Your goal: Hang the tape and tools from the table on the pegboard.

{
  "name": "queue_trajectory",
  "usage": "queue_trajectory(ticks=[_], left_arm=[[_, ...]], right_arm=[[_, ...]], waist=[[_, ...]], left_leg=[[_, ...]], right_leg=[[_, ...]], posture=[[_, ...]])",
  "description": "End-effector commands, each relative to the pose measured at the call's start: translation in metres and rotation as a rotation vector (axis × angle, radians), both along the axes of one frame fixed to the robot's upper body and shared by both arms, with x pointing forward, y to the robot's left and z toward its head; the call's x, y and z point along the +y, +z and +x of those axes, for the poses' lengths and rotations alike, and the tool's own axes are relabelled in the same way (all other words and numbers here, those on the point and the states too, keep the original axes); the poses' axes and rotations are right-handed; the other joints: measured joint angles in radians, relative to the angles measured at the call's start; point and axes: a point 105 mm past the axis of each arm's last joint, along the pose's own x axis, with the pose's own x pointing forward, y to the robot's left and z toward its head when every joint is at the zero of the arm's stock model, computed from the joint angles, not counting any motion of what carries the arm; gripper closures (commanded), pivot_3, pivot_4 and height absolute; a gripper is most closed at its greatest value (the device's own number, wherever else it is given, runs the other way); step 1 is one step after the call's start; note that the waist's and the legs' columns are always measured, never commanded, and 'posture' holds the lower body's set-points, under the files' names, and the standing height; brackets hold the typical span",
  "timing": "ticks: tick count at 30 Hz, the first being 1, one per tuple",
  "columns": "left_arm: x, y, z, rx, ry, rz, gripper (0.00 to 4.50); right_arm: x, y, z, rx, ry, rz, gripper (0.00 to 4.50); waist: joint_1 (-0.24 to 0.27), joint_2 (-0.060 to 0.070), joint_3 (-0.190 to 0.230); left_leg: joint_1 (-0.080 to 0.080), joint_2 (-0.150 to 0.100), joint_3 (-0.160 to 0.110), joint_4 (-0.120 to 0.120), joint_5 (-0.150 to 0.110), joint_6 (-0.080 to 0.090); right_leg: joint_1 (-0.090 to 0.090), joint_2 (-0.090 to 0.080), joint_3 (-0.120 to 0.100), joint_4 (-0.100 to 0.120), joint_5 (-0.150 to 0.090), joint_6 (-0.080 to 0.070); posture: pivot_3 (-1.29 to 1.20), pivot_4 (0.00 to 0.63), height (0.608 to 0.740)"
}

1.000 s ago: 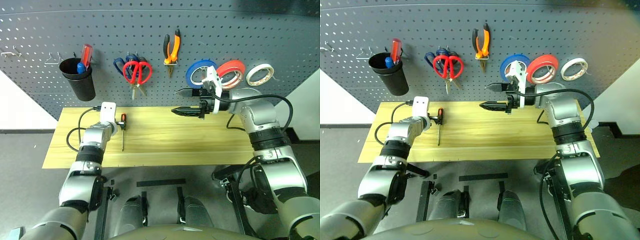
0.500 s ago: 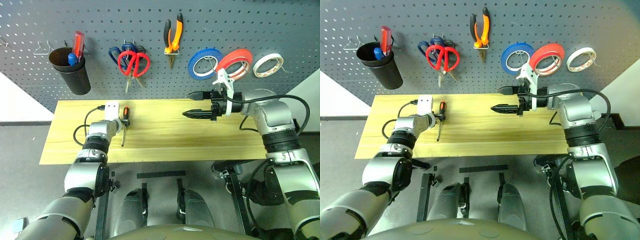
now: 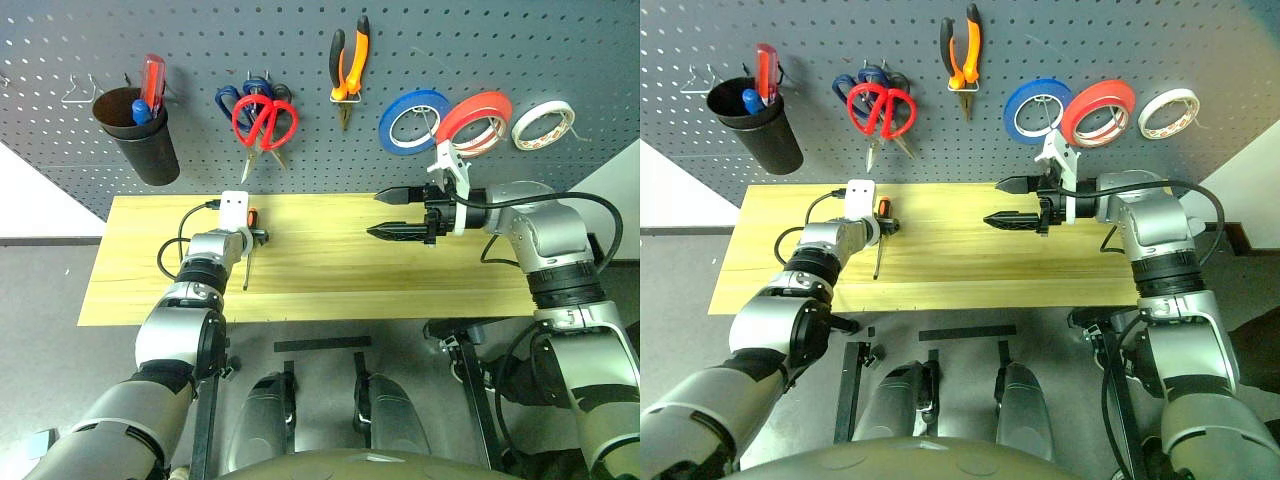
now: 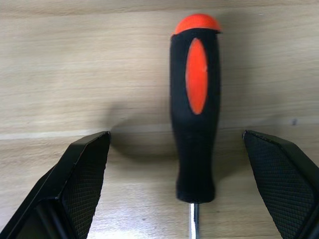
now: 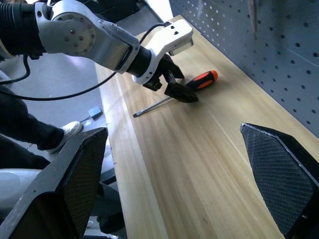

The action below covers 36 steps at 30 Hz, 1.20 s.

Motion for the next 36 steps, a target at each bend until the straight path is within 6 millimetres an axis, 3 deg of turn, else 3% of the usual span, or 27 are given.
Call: queue_trajectory(ticks=[1, 5, 15, 23, 26, 30, 36], left_arm=[[-0.004, -0.016, -0.008, 0.057, -0.01, -0.012, 0.04], [-0.004, -0.016, -0.008, 0.056, -0.003, -0.017, 0.83], [-0.01, -0.017, -0.008, 0.06, 0.0, -0.04, 3.87], [-0.009, -0.008, -0.01, 0.033, -0.03, -0.046, 3.88], [-0.011, 0.0, -0.019, 0.011, -0.095, -0.049, 3.88], [-0.017, 0.025, -0.052, -0.148, -0.275, -0.072, 3.88], [-0.016, 0.063, -0.1, -0.344, -0.41, -0.062, 3.88]], right_arm=[[-0.003, 0.015, -0.003, -0.058, 0.004, 0.01, 0.0], [-0.005, 0.013, -0.004, -0.057, 0.002, 0.001, 0.0], [-0.009, 0.018, -0.007, -0.061, 0.011, 0.007, 0.0], [-0.006, 0.026, -0.006, -0.093, 0.035, 0.048, 0.0], [-0.005, 0.028, -0.007, -0.13, 0.05, 0.04, 0.0], [-0.004, 0.033, -0.011, -0.194, 0.088, 0.017, 0.0], [0.005, 0.058, -0.024, -0.236, 0.158, 0.086, 0.0]], waist=[[-0.001, 0.0, 0.0], [-0.003, 0.0, 0.0], [-0.003, 0.001, 0.001], [-0.007, 0.001, 0.001], [-0.017, 0.001, 0.001], [-0.027, 0.001, 0.001], [-0.014, 0.001, 0.001]], left_leg=[[0.0, 0.0, 0.0, 0.0, 0.0, 0.0], [0.0, 0.0, 0.0, 0.0, 0.0, 0.0], [0.0, 0.0, -0.001, 0.0, 0.0, 0.0], [0.0, 0.0, -0.001, -0.001, 0.0, 0.0], [0.0, 0.0, -0.001, -0.001, 0.0, 0.0], [-0.001, 0.001, -0.001, -0.002, 0.0, 0.0], [-0.002, 0.002, -0.002, -0.001, 0.001, -0.002]], right_leg=[[0.0, 0.0, 0.0, 0.0, 0.0, 0.0], [0.0, 0.0, 0.0, 0.0, 0.0, 0.0], [0.0, 0.0, 0.0, -0.001, 0.0, 0.0], [0.0, 0.0, 0.0, -0.001, 0.0, 0.0], [0.0, 0.0, 0.0, -0.001, 0.0, 0.0], [-0.002, 0.0, 0.0, -0.002, 0.0, 0.0], [-0.003, 0.0, 0.0, -0.002, 0.0, 0.0]], posture=[[-0.04, 0.354, 0.732], [-0.05, 0.355, 0.732], [-0.06, 0.348, 0.732], [-0.05, 0.323, 0.732], [-0.04, 0.303, 0.732], [-0.02, 0.27, 0.732], [0.02, 0.228, 0.732]])
